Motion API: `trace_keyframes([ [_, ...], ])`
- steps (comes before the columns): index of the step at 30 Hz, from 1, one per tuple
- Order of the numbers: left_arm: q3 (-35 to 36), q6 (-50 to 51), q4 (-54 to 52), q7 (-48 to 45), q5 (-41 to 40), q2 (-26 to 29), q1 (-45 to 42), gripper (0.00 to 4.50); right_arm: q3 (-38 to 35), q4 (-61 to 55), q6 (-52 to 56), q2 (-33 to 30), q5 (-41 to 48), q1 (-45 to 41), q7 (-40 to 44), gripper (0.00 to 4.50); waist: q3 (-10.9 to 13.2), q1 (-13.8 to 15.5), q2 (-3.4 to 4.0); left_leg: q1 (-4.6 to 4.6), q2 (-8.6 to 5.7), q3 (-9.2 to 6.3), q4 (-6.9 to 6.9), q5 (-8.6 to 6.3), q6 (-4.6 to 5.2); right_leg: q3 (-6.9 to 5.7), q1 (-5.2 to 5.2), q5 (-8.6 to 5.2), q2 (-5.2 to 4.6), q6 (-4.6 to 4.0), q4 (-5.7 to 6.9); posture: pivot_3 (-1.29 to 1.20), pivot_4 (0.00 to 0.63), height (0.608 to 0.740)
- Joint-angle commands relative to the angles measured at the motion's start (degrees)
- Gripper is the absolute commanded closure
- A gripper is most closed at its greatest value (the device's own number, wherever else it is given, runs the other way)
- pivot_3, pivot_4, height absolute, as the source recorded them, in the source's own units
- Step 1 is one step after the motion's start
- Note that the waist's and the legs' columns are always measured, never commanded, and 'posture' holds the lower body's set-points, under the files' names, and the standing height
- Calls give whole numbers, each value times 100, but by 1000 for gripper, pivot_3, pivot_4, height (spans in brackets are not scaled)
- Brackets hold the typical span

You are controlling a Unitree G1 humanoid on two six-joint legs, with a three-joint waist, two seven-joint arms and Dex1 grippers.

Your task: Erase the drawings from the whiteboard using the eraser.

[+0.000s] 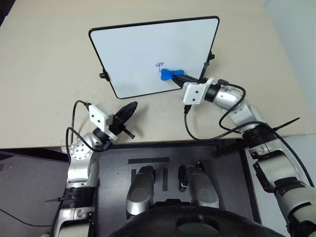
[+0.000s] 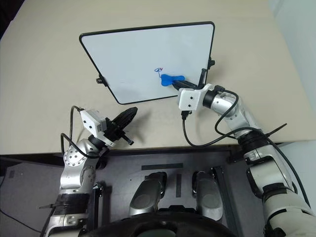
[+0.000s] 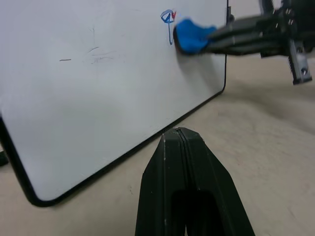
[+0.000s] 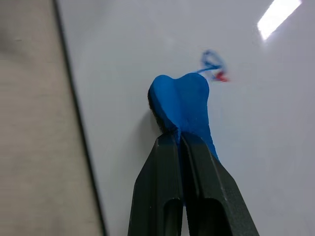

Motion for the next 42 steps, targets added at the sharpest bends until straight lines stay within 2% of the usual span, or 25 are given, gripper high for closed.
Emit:
trace_keyframes([
  [1, 49, -132, -175, 51, 3, 2, 29, 4500, -35, -19, -121, 45, -62, -53, -152, 4478, 1, -2, 2, -2, 4, 4, 0, 2, -1, -2, 0, 1, 0, 0, 0, 0, 150, 740],
  [13, -11, -121, -120, 37, -6, 7, -43, 4500, -506, -458, -155, 246, -176, -597, -1121, 4478, 3, -16, 5, -66, 19, 19, 0, 25, -6, -12, -57, 3, 1, 2, 0, 0, 150, 740],
  [24, -26, -142, -79, 32, 10, -18, -74, 4500, 81, 475, -282, 426, -209, -327, -534, 4478, 3, -21, 5, -57, 21, 21, 0, 24, -8, -12, -52, 11, 1, -7, 4, 0, 150, 740],
  [32, -18, -134, -126, 34, 7, -3, -35, 4500, 125, 737, -282, 490, -339, -285, -671, 4478, 5, -20, 8, -63, 24, 22, 0, 30, -16, -12, -54, 27, 0, -7, 2, 0, 150, 740],
  [37, -39, -113, -153, 52, 17, -10, -53, 4500, -50, 188, -106, 325, 50, -17, -284, 4478, 5, -20, 8, -65, 26, 25, 0, 32, -16, -12, -54, 26, 1, -6, -2, 0, 150, 740],
  [42, 5, -94, -182, 76, -18, 6, -67, 4500, -544, -1433, 1264, -165, 1145, 929, 757, 4478, 4, 25, 7, -90, 27, 37, 0, 36, -10, -12, -55, 11, -1, 16, -13, 0, 150, 740],
])
